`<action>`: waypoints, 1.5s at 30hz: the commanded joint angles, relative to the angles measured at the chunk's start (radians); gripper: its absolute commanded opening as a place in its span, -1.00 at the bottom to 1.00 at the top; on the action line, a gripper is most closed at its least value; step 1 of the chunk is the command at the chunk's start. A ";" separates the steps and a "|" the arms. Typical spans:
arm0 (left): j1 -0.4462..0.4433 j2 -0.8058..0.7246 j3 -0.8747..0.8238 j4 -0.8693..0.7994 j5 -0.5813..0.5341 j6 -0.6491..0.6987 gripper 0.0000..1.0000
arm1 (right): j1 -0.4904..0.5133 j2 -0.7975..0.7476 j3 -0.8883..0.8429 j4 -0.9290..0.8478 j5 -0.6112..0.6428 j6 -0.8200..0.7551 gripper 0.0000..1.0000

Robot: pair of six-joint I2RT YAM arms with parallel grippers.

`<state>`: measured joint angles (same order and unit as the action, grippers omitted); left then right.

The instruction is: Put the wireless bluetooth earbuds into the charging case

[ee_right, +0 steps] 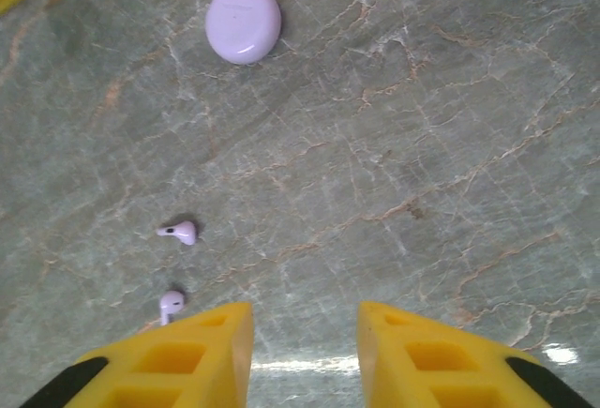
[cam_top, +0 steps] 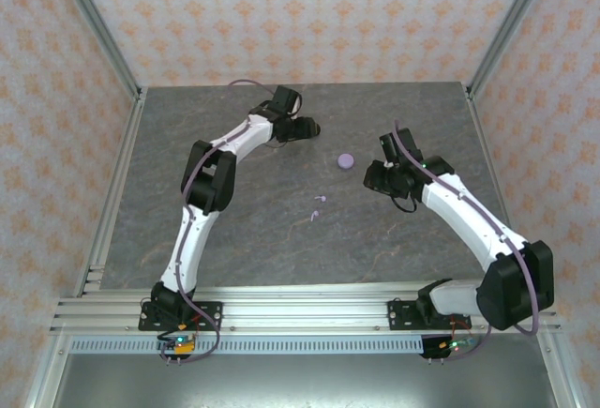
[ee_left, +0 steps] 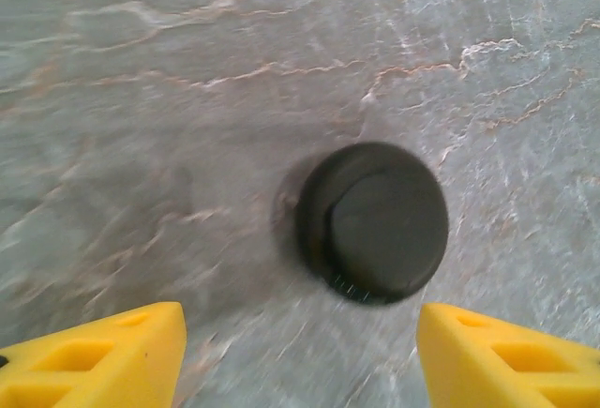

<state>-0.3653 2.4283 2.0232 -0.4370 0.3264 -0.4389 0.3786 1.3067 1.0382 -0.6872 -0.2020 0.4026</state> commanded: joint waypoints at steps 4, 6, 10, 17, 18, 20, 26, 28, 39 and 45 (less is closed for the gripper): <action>0.007 -0.307 -0.242 0.034 -0.062 0.041 0.32 | -0.006 0.123 0.085 0.033 0.044 -0.096 -0.14; 0.004 -0.394 -0.334 0.042 -0.071 0.043 0.32 | -0.005 0.180 0.118 0.046 0.025 -0.121 -0.08; -0.008 -0.596 -0.549 0.082 -0.099 0.046 0.31 | -0.008 0.309 0.212 0.046 0.013 -0.147 0.06; -0.053 -0.854 -0.785 0.044 -0.169 0.058 0.31 | -0.010 0.509 0.386 0.009 -0.029 -0.220 0.24; -0.062 -0.881 -0.807 0.035 -0.179 0.056 0.32 | -0.009 0.537 0.413 -0.001 -0.035 -0.233 0.26; -0.075 -0.920 -0.838 0.012 -0.194 0.051 0.31 | -0.011 0.593 0.465 -0.026 -0.029 -0.245 0.30; -0.086 -0.999 -0.920 0.006 -0.204 0.026 0.33 | -0.012 0.733 0.604 -0.091 -0.025 -0.278 0.40; -0.086 -1.004 -0.925 0.002 -0.207 0.023 0.33 | -0.014 0.773 0.647 -0.121 0.000 -0.281 0.42; -0.092 -0.999 -0.925 -0.009 -0.216 0.030 0.33 | -0.013 0.930 0.811 -0.213 0.014 -0.291 0.41; -0.092 -0.992 -0.917 -0.016 -0.222 0.036 0.34 | -0.012 1.001 0.893 -0.262 0.044 -0.282 0.35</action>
<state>-0.4503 1.4464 1.1030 -0.4217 0.1406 -0.4023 0.3695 2.2841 1.8889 -0.8837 -0.2043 0.1261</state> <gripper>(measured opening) 0.667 0.677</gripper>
